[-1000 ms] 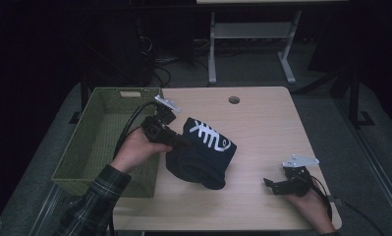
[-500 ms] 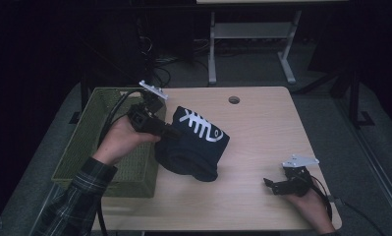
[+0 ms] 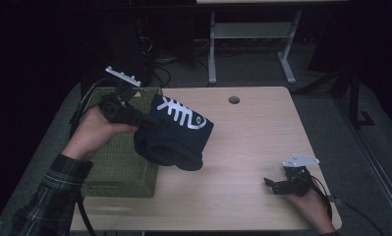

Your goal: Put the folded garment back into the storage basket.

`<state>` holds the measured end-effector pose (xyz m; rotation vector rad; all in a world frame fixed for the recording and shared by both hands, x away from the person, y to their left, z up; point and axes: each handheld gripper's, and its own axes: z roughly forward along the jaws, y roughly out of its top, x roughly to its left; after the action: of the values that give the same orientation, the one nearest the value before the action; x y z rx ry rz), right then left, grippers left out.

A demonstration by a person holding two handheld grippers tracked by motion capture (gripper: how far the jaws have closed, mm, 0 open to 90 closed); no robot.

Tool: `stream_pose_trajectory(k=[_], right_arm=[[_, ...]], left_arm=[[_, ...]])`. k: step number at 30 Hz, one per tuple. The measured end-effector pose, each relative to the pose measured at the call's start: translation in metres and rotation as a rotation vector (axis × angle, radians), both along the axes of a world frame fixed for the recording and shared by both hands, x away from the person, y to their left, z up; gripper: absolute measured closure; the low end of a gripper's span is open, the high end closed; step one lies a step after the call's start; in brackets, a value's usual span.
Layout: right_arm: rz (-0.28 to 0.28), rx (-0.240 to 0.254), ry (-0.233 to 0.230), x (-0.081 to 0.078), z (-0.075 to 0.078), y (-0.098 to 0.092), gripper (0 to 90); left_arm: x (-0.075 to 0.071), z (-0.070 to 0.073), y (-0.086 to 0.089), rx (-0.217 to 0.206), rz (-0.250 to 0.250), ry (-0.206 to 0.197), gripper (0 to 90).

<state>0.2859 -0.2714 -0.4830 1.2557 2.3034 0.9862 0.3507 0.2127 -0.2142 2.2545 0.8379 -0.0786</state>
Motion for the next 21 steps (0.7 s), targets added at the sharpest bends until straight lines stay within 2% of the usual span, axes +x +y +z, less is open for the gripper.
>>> stream_pose_trajectory(k=[11, 21], right_arm=[[-0.001, -0.001, 0.000, 0.000, 0.000, 0.000, 6.1], [-0.004, -0.002, -0.001, 0.000, 0.000, 0.000, 6.1]], left_arm=[[-0.007, 0.023, 0.045, -0.016, 0.073, -0.022, 75.0], [-0.015, 0.029, 0.083, -0.046, 0.143, -0.037, 75.0]])
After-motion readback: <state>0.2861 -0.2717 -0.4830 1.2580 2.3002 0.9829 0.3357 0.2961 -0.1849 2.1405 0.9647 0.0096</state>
